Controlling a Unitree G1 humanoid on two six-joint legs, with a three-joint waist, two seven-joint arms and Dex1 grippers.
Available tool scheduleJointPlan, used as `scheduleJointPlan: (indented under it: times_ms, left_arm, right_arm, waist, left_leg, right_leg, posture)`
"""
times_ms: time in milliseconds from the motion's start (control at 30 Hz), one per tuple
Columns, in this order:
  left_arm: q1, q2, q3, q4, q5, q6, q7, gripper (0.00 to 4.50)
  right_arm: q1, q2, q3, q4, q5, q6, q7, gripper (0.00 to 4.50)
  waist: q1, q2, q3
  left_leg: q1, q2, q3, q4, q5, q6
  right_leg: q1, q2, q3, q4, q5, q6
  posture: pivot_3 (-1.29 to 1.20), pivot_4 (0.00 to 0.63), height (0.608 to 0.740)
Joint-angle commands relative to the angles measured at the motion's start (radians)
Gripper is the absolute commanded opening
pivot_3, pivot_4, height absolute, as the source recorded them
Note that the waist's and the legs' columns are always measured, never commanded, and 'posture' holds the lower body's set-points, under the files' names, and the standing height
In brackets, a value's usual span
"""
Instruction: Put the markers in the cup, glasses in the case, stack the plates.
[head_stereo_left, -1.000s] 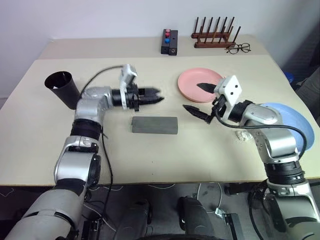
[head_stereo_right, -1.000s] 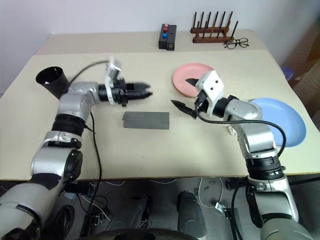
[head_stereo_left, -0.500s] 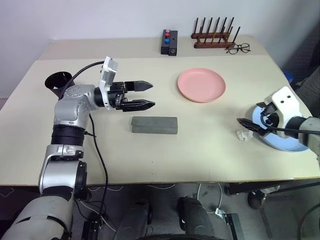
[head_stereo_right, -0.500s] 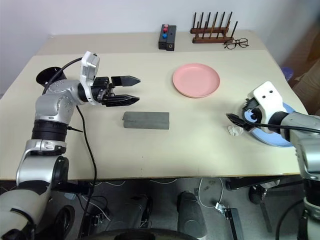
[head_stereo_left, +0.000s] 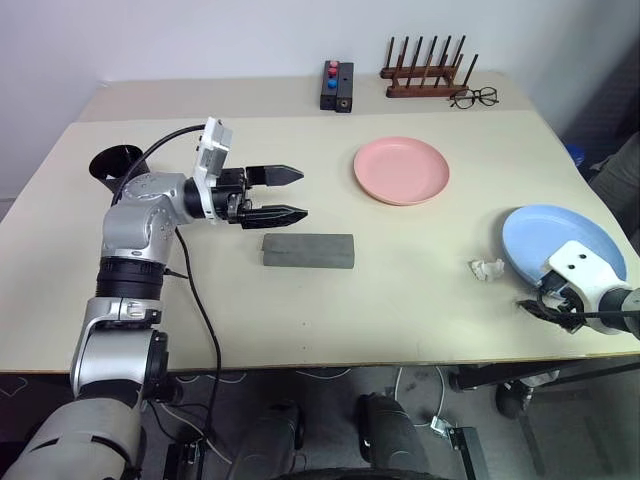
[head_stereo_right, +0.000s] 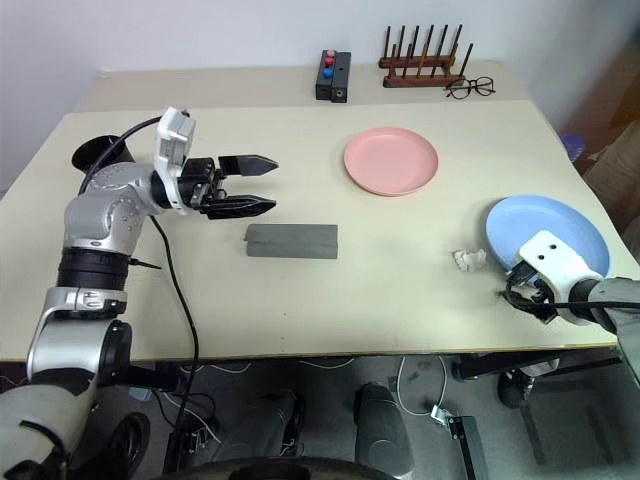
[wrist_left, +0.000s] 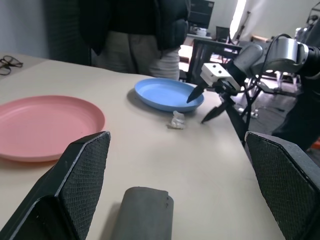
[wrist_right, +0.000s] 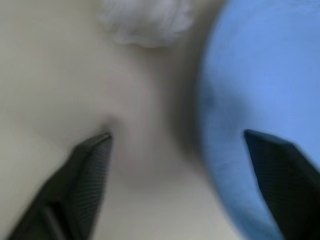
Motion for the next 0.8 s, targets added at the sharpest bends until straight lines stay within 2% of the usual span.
scheduleJointPlan:
  times_ms: [33, 133, 267, 367, 500, 600, 800]
  left_arm:
    - [0.006, 0.022, 0.022, -0.046, -0.026, 0.004, 0.022, 4.50]
    - [0.016, 0.027, 0.024, -0.055, -0.030, -0.003, 0.041, 4.50]
    - [0.018, 0.036, 0.034, -0.049, -0.030, -0.015, 0.072, 4.50]
    - [0.017, 0.037, 0.050, -0.035, -0.034, -0.028, 0.097, 4.50]
    - [0.015, 0.044, 0.061, -0.006, -0.002, -0.095, 0.153, 4.50]
    - [0.011, 0.044, 0.093, 0.018, 0.018, -0.147, 0.254, 4.50]
    - [0.061, 0.039, 0.110, -0.028, 0.032, -0.194, 0.359, 4.50]
  right_arm:
    - [-0.060, 0.008, 0.029, 0.044, -0.037, -0.028, -0.028, 1.60]
    - [-0.084, 0.003, 0.058, 0.077, -0.059, -0.042, -0.030, 0.04]
    - [-0.172, 0.010, 0.069, 0.100, -0.072, -0.056, -0.045, 0.04]
    - [-0.320, 0.034, 0.096, 0.170, -0.110, -0.109, -0.102, 0.04]
    - [-0.541, 0.144, 0.149, 0.222, -0.102, -0.195, -0.112, 0.04]
    - [-0.702, 0.274, 0.233, 0.256, -0.111, -0.223, -0.104, 0.04]
    - [-0.877, 0.464, 0.362, 0.440, -0.174, -0.341, -0.110, 0.04]
  waist:
    - [0.001, 0.000, 0.000]
    - [0.002, 0.000, 0.000]
    - [0.002, 0.000, 0.000]
    - [-0.004, 0.000, 0.000]
    - [-0.009, 0.001, 0.000]
    - [-0.008, 0.000, 0.000]
    - [0.003, 0.000, 0.000]
  left_leg:
    - [0.000, 0.000, 0.000, 0.000, 0.000, 0.000]
    - [0.000, 0.000, 0.000, 0.000, 0.000, 0.000]
    - [0.000, 0.000, 0.000, 0.000, 0.000, 0.000]
    - [0.000, 0.000, 0.000, 0.000, 0.000, 0.000]
    - [0.001, 0.001, 0.003, -0.001, 0.000, 0.000]
    - [0.001, 0.002, 0.003, -0.002, 0.000, -0.001]
    - [-0.001, 0.000, 0.002, -0.001, 0.000, -0.001]
  right_leg:
    - [0.000, 0.000, 0.000, 0.000, 0.000, 0.000]
    - [0.000, 0.000, 0.000, 0.000, 0.000, 0.000]
    - [0.000, 0.000, 0.000, 0.000, 0.000, 0.000]
    - [0.000, 0.000, 0.000, 0.000, 0.000, 0.000]
    - [-0.002, 0.000, 0.003, 0.000, 0.001, 0.000]
    - [-0.002, 0.001, 0.003, 0.000, 0.001, -0.001]
    - [-0.003, 0.000, 0.003, 0.000, 0.001, -0.001]
  posture:
    - [0.00, 0.150, 0.740]
    - [0.00, 0.150, 0.740]
    - [0.00, 0.150, 0.740]
    - [0.00, 0.150, 0.740]
    - [0.00, 0.150, 0.740]
    - [0.00, 0.150, 0.740]
    - [0.00, 0.150, 0.740]
